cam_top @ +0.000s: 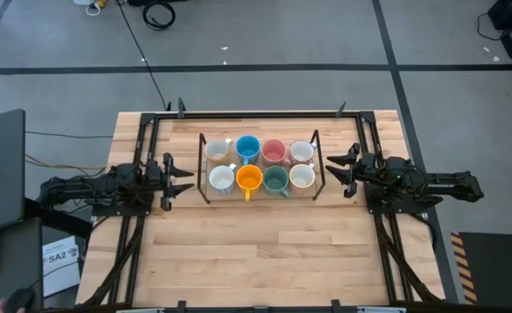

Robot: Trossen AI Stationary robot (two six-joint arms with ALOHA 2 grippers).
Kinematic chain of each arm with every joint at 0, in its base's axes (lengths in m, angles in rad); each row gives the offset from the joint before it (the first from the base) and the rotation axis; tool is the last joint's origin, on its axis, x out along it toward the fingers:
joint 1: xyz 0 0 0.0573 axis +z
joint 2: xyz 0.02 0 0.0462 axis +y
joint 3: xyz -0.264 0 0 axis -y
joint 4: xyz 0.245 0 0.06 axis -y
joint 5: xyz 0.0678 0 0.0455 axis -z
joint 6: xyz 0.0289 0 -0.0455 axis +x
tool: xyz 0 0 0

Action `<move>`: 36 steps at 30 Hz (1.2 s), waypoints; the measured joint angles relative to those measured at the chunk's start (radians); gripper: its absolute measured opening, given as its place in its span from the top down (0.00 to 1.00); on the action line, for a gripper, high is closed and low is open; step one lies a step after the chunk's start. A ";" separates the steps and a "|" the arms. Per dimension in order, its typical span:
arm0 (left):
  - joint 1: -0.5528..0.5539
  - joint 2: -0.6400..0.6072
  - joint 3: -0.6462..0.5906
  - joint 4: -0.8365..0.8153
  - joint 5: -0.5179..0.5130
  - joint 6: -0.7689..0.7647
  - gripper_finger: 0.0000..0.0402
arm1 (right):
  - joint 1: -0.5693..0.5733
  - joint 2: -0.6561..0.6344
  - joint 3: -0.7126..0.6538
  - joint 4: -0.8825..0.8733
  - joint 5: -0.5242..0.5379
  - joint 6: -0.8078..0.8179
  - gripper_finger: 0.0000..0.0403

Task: Place coffee mugs
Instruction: Return to Home Position

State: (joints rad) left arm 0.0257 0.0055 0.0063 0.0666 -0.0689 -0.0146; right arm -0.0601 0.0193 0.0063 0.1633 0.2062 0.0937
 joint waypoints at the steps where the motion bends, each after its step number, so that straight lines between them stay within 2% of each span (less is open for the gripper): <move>1: 0.000 0.000 0.000 0.000 0.000 0.000 0.58 | 0.000 0.000 0.000 0.000 0.000 0.000 0.60; 10: 0.000 -0.002 0.000 -0.003 0.006 0.001 0.58 | 0.000 0.000 0.000 0.000 0.000 0.000 0.60; 17: 0.000 -0.002 0.000 -0.024 0.077 0.001 0.58 | 0.000 0.000 0.000 0.000 0.000 0.000 0.60; 36: 0.000 -0.004 0.000 -0.032 0.050 0.002 0.58 | 0.000 0.000 0.000 0.000 0.000 0.000 0.60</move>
State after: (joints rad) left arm 0.0261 0.0017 0.0067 0.0343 -0.0185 -0.0128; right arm -0.0602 0.0193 0.0062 0.1635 0.2066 0.0937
